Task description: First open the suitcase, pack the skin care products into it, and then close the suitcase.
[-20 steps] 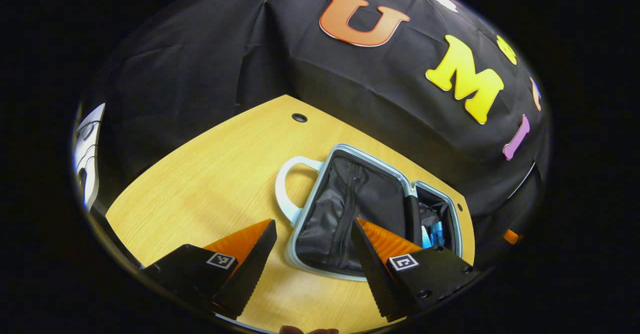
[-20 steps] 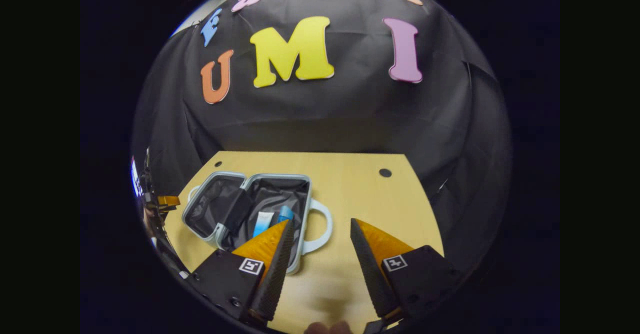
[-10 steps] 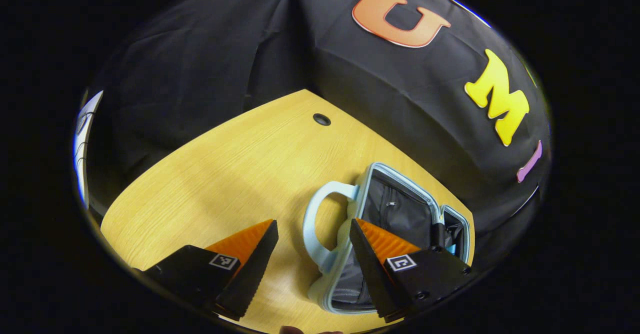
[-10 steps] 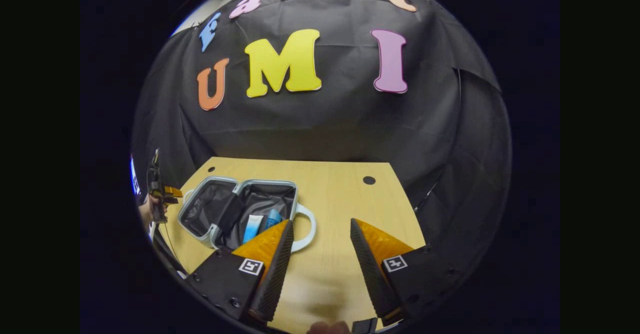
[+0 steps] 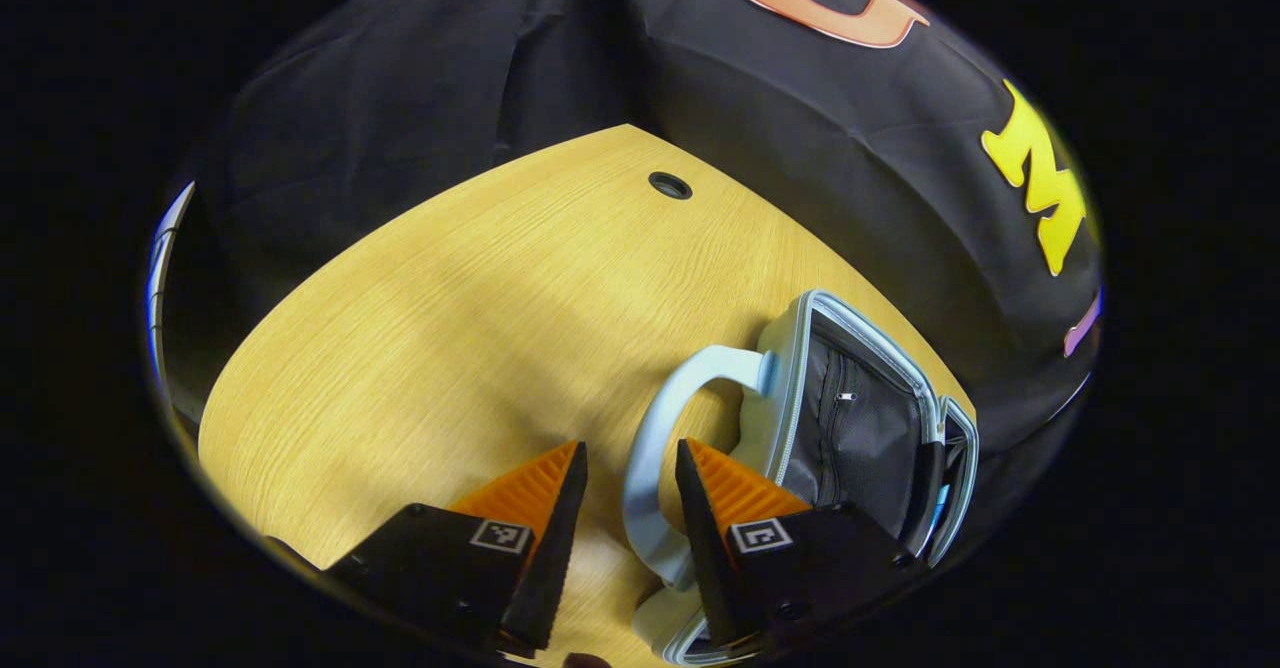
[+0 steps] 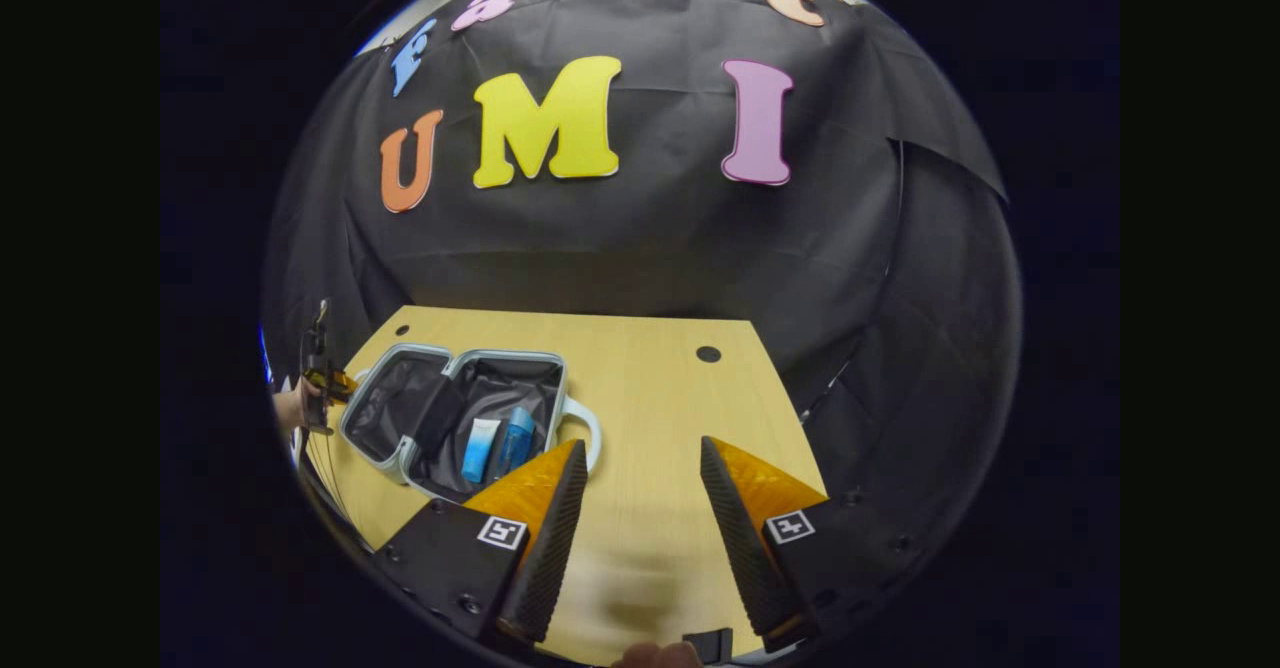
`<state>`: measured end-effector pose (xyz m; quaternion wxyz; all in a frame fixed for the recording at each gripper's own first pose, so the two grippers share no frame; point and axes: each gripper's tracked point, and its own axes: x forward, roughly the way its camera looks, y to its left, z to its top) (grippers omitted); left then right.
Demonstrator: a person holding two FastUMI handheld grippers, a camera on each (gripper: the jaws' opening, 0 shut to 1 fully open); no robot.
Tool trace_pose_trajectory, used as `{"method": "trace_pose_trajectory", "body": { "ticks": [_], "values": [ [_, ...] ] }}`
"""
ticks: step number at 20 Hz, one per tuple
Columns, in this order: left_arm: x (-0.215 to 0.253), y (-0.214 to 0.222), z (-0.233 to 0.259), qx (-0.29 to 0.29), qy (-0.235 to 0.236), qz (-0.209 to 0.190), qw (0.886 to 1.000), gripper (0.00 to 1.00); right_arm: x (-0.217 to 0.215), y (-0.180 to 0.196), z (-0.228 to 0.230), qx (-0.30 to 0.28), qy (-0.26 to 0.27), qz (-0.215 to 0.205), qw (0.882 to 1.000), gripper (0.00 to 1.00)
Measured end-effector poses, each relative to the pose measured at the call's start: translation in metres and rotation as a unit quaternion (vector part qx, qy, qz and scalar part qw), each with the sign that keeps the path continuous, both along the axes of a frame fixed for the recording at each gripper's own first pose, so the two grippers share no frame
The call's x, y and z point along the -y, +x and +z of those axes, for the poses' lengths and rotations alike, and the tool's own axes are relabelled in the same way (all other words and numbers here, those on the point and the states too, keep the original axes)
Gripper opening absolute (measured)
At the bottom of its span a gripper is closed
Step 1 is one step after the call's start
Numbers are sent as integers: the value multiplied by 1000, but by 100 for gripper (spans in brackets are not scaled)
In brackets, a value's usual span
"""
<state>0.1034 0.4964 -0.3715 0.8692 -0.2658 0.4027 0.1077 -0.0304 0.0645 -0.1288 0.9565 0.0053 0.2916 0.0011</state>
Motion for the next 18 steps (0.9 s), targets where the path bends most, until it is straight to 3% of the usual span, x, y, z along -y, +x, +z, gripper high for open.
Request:
{"method": "trace_pose_trajectory", "body": {
  "ticks": [1, 2, 4, 6, 10, 12, 18],
  "values": [
    [-1, 3, -4, -2, -2, 4, 1000, 62, 3, -3, 2, 3, -6, -3, 1000, 69],
    [-1, 3, -6, -7, -6, 9, 1000, 55, 6, -6, 4, 8, -17, -3, 1000, 73],
    [0, 4, -10, -15, -17, 18, 1000, 34, 9, -11, 9, 17, -32, -1, 999, 69],
    [0, 2, -9, -27, -16, 22, 999, 20, 9, -14, 9, 17, -33, -1, 999, 69],
    [5, 5, 10, -15, 8, 19, 1000, 16, 10, -11, 11, 25, -21, 0, 999, 67],
    [4, 5, 32, 0, 45, 16, 999, 13, 16, -10, 17, 37, -21, -1, 999, 68],
    [43, 17, 161, 94, 115, -20, 989, 11, 32, -7, 28, 55, 16, 5, 998, 69]
  ]
}}
